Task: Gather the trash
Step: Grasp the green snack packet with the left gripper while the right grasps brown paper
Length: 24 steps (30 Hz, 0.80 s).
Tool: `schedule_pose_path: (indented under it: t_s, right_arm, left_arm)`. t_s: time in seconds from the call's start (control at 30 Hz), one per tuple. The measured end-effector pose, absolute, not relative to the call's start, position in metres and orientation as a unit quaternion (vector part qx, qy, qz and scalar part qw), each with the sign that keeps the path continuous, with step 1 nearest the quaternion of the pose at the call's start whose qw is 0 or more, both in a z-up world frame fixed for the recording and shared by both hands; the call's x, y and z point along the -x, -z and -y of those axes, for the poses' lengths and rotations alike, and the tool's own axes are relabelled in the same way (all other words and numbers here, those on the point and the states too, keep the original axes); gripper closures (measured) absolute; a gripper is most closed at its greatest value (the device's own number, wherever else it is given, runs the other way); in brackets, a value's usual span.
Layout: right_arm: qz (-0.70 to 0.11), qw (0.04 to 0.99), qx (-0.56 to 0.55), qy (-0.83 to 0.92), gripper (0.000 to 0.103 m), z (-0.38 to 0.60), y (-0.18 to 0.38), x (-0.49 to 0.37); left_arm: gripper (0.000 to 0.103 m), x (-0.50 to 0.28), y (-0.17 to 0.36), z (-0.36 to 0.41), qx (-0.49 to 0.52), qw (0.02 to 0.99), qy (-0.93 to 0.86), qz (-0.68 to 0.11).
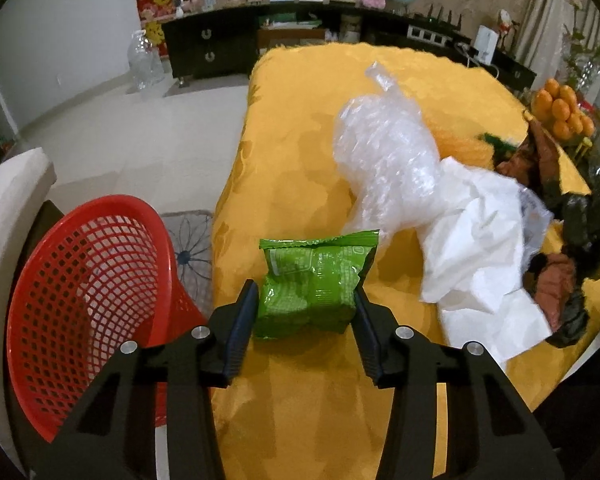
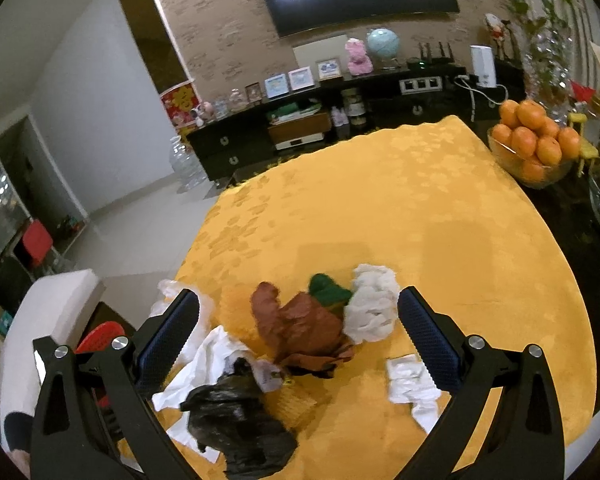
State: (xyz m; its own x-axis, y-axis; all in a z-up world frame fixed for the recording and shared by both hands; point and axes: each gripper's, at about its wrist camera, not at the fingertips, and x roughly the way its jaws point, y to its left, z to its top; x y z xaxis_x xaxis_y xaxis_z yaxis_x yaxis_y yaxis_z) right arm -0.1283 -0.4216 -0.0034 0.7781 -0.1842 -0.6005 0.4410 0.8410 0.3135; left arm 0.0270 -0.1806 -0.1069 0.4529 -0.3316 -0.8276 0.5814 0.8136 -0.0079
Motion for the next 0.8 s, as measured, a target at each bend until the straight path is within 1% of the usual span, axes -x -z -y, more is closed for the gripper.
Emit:
schedule_pose_path:
  t_s: [0.13,0.27,0.47,0.53,0.57,0.63,0.67,0.73,0.77,0.8]
  right_arm:
    - [-0.287,0.908,-0.238,0.193,0.006,0.439,0.009,0.135]
    - [-0.304,0.901,-0.242,0.193,0.006,0.444,0.02,0.13]
    - [-0.329,0.904,-0.212,0.172,0.006,0.43,0.034,0.106]
    - [-0.338,0.905,-0.206,0.157,0.012,0.425,0.038,0.095]
    - [-0.344,0.904,-0.204,0.151,0.013,0.424,0.04,0.09]
    - [-0.363,0.9,-0.194,0.141,0.021,0.419,0.048,0.075]
    - [-0.374,0.897,-0.191,0.134,0.024,0.417,0.053,0.069]
    - [-0.395,0.891,-0.187,0.122,0.032,0.411,0.062,0.058]
    - [-0.405,0.888,-0.183,0.12,0.034,0.409,0.065,0.054]
    - [-0.416,0.884,-0.176,0.12,0.038,0.407,0.07,0.05]
  left_arm:
    - [0.059,-0.021,0.087,0.172,-0.123,0.852,0.278,-0.426]
    - [0.059,-0.015,0.065,0.163,-0.107,0.866,0.28,-0.401]
    - [0.059,-0.013,0.043,0.155,-0.081,0.878,0.275,-0.383]
    - [0.059,-0.011,0.04,0.156,-0.081,0.88,0.274,-0.379]
    - [0.059,-0.01,0.038,0.156,-0.08,0.88,0.275,-0.379]
    - [0.059,-0.008,0.038,0.156,-0.077,0.881,0.274,-0.378]
    - [0.059,-0.008,0.038,0.156,-0.077,0.882,0.273,-0.378]
    - [0.059,-0.008,0.038,0.153,-0.076,0.882,0.272,-0.377]
    - [0.059,-0.009,0.038,0.152,-0.075,0.883,0.27,-0.377]
    - [0.059,-0.01,0.038,0.15,-0.074,0.883,0.269,-0.376]
